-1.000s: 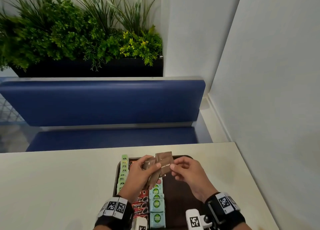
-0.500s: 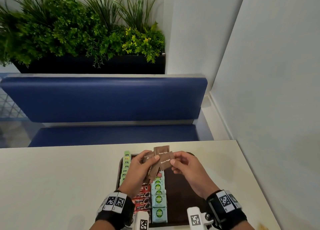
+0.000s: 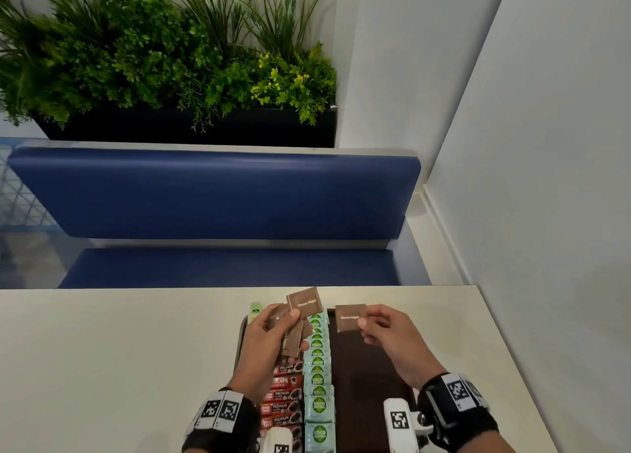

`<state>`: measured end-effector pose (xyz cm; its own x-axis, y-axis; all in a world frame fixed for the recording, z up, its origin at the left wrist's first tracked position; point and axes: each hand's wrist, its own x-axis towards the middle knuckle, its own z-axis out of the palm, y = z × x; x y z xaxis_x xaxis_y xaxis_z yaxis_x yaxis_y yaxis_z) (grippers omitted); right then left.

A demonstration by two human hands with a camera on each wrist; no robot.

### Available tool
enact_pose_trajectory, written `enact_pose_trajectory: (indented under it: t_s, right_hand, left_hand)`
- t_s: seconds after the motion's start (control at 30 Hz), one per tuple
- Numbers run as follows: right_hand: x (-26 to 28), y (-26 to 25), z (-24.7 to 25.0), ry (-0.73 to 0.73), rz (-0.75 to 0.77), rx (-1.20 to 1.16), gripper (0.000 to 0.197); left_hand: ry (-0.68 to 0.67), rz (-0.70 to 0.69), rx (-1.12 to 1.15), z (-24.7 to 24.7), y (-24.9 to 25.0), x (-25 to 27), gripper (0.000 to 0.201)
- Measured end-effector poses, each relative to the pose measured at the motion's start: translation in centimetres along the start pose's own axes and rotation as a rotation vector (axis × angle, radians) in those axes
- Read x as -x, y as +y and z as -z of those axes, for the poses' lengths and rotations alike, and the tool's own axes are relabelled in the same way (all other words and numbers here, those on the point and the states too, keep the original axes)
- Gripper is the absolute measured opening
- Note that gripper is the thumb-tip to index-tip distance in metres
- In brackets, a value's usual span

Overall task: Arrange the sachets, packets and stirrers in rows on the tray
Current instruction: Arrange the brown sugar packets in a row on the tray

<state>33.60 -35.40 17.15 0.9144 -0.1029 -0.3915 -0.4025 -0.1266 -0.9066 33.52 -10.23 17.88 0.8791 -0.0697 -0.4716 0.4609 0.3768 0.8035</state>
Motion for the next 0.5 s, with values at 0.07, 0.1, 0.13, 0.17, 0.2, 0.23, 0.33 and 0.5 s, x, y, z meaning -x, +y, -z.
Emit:
enact_pose_trajectory:
  t_s: [0.07, 0.1, 0.13, 0.17, 0.2, 0.23, 0.33, 0.5]
  right_hand:
    - [-3.0, 2.6, 0.5, 0.149, -0.094, 0.048, 0.009]
    - [-4.7, 4.1, 0.5, 0.194, -0.139, 0.099, 0.008]
    - [-6.2, 5.7, 0.3, 0.211, -0.185, 0.171, 0.008]
    - [-7.8, 7.4, 0.0, 0.204, -0.22, 0.24, 0.009]
    - [-9.5, 9.1, -0.5, 0.188, -0.248, 0.303, 0.008]
    - [-10.9, 10.4, -1.2, 0.181, -0.265, 0.352, 0.007]
    - [-12.8, 11.4, -3.2, 0.202, -0.279, 0.46, 0.01]
    - [-13.9, 12.5, -4.6, 0.267, -0.268, 0.552, 0.006]
  left_hand:
    - [0.039, -0.006, -0.049, 0.8, 0.0, -0.6, 0.033]
    - [0.051, -0.007, -0.059, 1.1, 0.1, -0.8, 0.032]
    - [0.056, -0.009, -0.064, 1.4, 0.1, -1.0, 0.032]
    - [0.06, -0.012, -0.073, 1.7, 0.2, -1.1, 0.03]
    - [0.061, -0.013, -0.087, 2.0, 0.2, -1.4, 0.029]
    - [0.068, -0.013, -0.105, 2.3, 0.2, -1.7, 0.028]
    - [0.094, -0.003, -0.14, 3.2, 0.0, -2.6, 0.03]
    - [0.089, 0.029, -0.161, 3.4, 0.0, -3.5, 0.031]
